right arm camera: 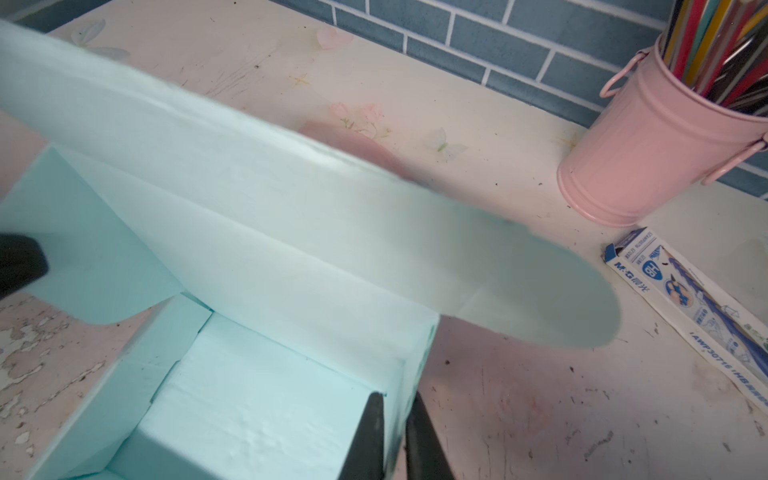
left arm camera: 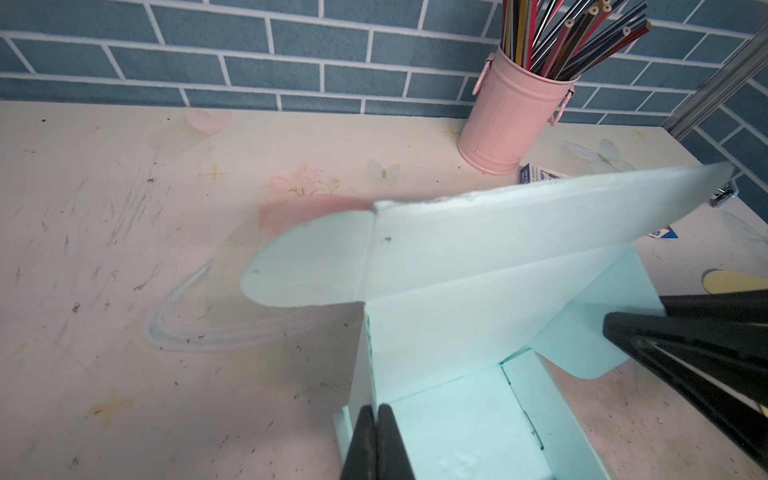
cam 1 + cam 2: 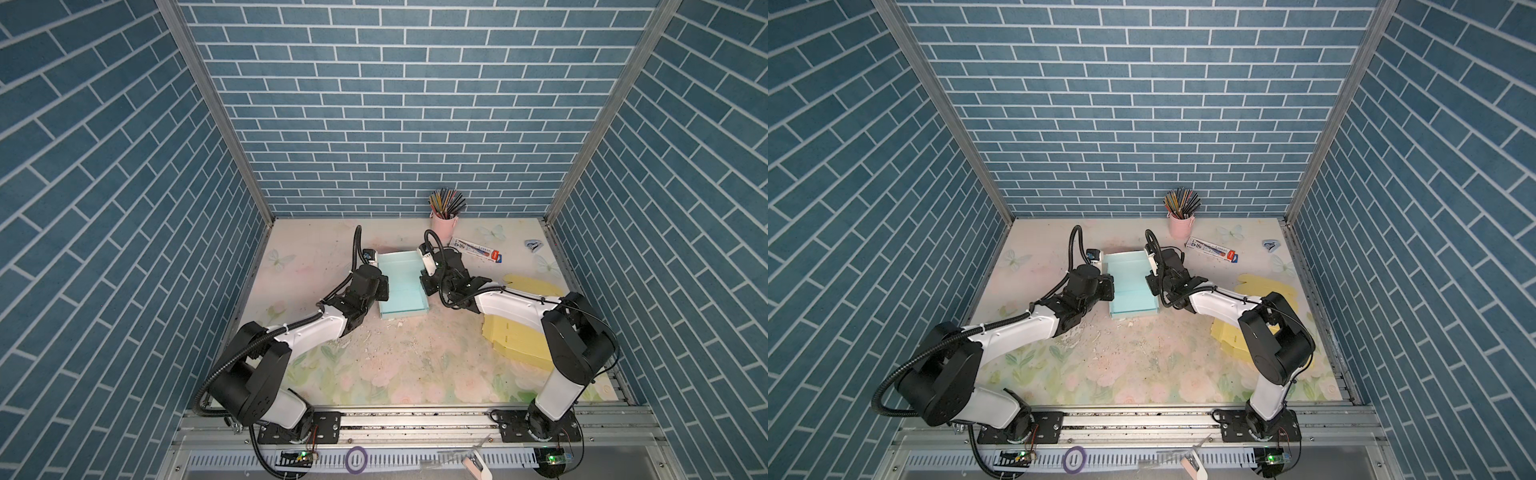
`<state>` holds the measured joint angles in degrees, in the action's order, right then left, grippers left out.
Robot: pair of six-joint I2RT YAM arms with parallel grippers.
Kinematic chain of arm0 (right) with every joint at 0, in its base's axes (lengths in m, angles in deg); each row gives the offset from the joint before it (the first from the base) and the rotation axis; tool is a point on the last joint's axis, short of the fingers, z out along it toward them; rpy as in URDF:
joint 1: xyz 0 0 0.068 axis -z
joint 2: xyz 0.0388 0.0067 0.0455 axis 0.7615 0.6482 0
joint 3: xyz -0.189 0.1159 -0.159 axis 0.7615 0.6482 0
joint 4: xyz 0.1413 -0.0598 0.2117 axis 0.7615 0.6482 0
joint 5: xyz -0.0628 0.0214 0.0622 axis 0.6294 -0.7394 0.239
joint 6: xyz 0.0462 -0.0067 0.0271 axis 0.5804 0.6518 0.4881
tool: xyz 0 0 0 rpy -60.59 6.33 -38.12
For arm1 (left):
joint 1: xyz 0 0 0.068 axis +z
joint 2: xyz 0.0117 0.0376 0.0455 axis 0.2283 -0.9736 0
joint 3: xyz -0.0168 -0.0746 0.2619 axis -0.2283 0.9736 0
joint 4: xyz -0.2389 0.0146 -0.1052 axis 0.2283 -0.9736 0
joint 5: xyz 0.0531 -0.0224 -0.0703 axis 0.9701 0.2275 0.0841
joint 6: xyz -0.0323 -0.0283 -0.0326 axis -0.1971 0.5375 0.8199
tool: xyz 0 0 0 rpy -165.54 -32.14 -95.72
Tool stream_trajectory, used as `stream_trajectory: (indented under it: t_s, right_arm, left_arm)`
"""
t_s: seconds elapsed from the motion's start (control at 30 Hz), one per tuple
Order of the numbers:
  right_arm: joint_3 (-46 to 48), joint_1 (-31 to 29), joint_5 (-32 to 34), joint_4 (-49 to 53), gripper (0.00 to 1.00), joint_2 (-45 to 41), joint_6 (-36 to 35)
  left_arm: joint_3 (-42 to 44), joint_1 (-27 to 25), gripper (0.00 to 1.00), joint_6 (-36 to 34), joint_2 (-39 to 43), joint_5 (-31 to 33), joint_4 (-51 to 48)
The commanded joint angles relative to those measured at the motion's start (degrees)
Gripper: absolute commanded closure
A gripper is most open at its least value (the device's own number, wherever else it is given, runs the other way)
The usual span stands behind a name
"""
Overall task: Fold the paper box
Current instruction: 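Swing the lid down over the tray with both grippers, closing it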
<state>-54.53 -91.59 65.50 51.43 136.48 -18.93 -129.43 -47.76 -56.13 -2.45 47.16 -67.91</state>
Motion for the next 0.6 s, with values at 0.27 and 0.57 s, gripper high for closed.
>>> stream_trajectory:
  t_s: [0.27,0.57]
  right_arm:
    - [4.73,-3.83,-0.67,-8.0,0.87,-0.77,-3.51]
    - [11.25,-6.2,2.95,-13.61,0.87,-2.07,-4.23]
  left_arm:
    - [7.52,-5.98,0.97,-0.35,-1.13,3.36,14.77]
    - [12.94,-8.03,0.96,0.42,-2.81,6.67,22.18]
